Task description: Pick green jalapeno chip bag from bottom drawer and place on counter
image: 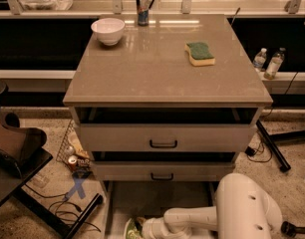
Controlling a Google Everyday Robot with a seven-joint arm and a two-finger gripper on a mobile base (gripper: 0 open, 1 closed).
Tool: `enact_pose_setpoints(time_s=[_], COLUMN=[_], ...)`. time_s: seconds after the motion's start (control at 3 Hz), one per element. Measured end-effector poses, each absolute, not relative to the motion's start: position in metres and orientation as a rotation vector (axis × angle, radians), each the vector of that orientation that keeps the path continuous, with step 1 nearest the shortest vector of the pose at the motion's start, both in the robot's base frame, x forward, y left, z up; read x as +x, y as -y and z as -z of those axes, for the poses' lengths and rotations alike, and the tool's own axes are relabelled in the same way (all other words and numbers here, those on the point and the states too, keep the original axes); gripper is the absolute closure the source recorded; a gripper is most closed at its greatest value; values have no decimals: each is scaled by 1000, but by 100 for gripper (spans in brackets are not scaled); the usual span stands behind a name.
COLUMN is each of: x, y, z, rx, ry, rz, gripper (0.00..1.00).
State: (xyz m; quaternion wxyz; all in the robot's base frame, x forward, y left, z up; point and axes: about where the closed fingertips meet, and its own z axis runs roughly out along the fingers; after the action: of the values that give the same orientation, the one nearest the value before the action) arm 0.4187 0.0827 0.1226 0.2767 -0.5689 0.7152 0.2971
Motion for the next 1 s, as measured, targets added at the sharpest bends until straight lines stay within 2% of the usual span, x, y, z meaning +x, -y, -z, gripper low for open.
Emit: enact_pose_setpoints(time_s=[0.33,0.67,1.0], x=[417,416,420], y=[-85,-86,-86], z=[-122,-122,-135], rx=[-1529,-1530,-1520], ry=[-1920,-1919,-1891], rz=[-803,-806,-819], gripper=[60,83,100])
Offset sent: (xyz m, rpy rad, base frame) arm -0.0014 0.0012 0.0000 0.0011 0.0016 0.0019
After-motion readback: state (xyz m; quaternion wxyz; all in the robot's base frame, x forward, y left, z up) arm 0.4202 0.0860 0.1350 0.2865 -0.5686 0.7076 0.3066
